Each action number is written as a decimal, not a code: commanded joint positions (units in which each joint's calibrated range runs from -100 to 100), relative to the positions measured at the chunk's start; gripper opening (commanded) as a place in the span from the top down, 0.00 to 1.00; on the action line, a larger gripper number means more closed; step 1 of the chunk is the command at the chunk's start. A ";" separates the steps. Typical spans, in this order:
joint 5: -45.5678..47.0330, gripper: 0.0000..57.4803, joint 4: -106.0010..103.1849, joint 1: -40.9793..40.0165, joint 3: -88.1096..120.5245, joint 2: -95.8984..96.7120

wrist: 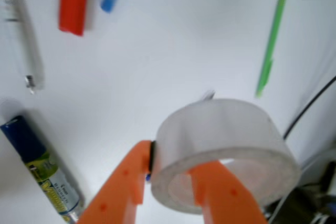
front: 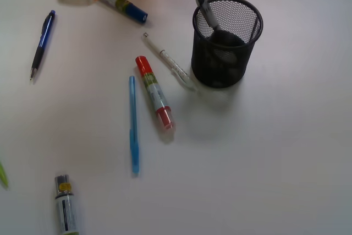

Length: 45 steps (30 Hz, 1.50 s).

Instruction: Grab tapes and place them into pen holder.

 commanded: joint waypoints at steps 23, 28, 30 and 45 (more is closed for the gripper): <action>-7.08 1.00 -22.04 -38.61 15.72 -8.07; -7.47 1.00 -21.16 -37.71 13.09 -5.61; -7.47 0.99 -21.07 -37.19 12.73 -5.69; -7.52 0.36 -20.64 -36.66 14.00 -6.54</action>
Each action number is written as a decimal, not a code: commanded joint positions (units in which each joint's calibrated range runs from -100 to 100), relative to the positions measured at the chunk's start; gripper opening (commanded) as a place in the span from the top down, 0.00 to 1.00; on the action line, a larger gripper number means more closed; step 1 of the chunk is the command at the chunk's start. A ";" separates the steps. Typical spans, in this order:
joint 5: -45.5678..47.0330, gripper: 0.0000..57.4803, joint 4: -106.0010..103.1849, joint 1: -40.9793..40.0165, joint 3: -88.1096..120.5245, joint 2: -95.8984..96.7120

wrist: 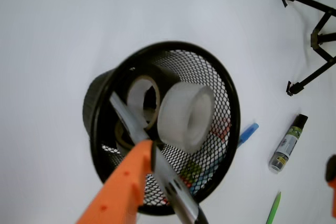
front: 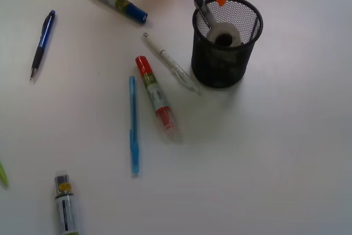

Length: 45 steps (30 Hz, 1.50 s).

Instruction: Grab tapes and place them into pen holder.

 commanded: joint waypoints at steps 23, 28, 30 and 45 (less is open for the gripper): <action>22.81 0.58 26.87 37.86 -1.46 -27.40; 24.22 0.74 12.96 30.24 21.91 -40.32; 24.18 0.90 6.92 27.25 31.06 -47.03; 19.78 1.00 3.77 25.30 63.67 -69.56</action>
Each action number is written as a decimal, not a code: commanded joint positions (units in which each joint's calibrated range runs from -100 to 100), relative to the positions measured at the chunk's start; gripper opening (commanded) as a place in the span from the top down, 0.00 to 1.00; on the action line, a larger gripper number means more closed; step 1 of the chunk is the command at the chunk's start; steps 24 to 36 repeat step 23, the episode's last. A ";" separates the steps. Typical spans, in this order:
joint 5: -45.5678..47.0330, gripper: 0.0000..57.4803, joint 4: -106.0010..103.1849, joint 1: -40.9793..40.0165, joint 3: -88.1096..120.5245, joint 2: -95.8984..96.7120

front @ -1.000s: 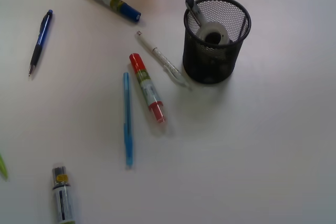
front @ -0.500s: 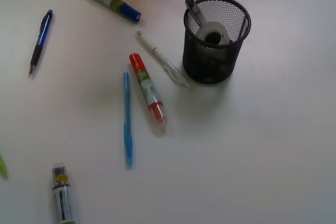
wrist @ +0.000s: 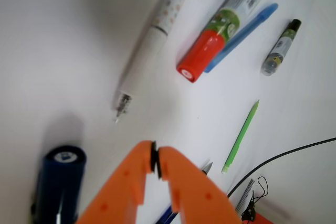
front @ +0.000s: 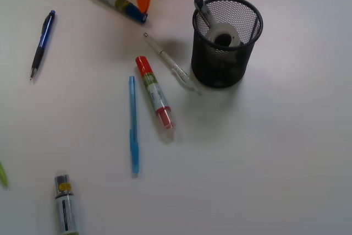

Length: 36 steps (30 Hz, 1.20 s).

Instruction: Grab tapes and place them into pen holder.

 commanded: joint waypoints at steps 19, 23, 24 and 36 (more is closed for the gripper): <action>-0.59 1.00 9.32 -0.07 -1.67 -1.77; -0.59 1.00 9.32 -0.07 -1.67 -1.77; -0.59 1.00 9.32 -0.07 -1.67 -1.77; -0.59 1.00 9.32 -0.07 -1.67 -1.77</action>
